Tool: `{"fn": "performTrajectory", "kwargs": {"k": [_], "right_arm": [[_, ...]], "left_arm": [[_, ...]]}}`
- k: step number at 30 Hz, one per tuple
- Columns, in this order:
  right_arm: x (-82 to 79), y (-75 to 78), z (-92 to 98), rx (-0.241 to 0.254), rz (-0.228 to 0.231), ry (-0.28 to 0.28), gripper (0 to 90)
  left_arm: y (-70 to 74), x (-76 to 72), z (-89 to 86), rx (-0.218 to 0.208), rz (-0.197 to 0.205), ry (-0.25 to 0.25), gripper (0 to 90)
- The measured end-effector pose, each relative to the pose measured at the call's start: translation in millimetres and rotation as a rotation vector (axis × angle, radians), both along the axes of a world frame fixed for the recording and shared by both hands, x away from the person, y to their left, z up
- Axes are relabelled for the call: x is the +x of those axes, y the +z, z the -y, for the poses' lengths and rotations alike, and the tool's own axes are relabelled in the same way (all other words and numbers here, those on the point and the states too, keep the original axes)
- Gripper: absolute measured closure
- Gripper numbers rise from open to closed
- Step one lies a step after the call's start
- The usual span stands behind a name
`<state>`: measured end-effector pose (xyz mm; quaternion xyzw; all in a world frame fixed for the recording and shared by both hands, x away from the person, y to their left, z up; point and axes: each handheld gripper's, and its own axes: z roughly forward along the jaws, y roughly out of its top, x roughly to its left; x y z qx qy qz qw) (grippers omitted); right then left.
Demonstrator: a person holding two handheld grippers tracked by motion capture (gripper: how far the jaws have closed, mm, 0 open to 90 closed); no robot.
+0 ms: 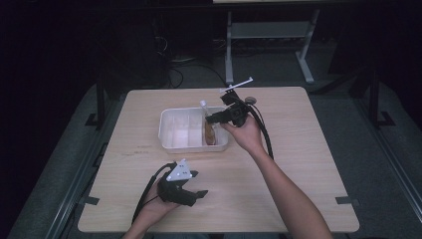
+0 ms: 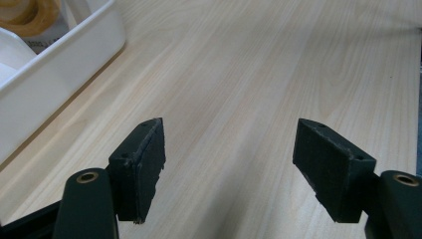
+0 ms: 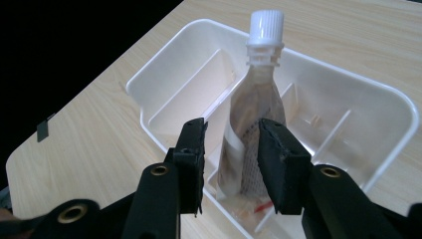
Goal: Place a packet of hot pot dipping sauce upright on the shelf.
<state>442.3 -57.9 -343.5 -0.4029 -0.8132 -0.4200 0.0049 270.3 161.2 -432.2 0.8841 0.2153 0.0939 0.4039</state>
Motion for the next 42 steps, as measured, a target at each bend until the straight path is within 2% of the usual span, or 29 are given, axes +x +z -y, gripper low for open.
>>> {"fn": "performTrajectory", "kwargs": {"k": [5,17,35,42], "right_arm": [[-4.9,0.3,9.7,-0.007,0.001,0.010,58.0],[-10.8,-1.6,27.0,0.017,-0.016,0.025,54.2],[-25.4,-1.0,52.2,0.028,-0.005,0.038,49.5],[-36.6,-3.5,65.1,0.035,0.003,0.044,48.3]], "left_arm": [[0.1,0.7,-0.8,0.000,-0.001,0.005,28.3],[1.4,2.2,-6.6,-0.006,0.000,0.020,28.2],[1.3,3.6,-10.6,-0.005,-0.003,0.032,28.1],[1.3,4.1,-12.2,-0.003,-0.006,0.036,28.1]]}}
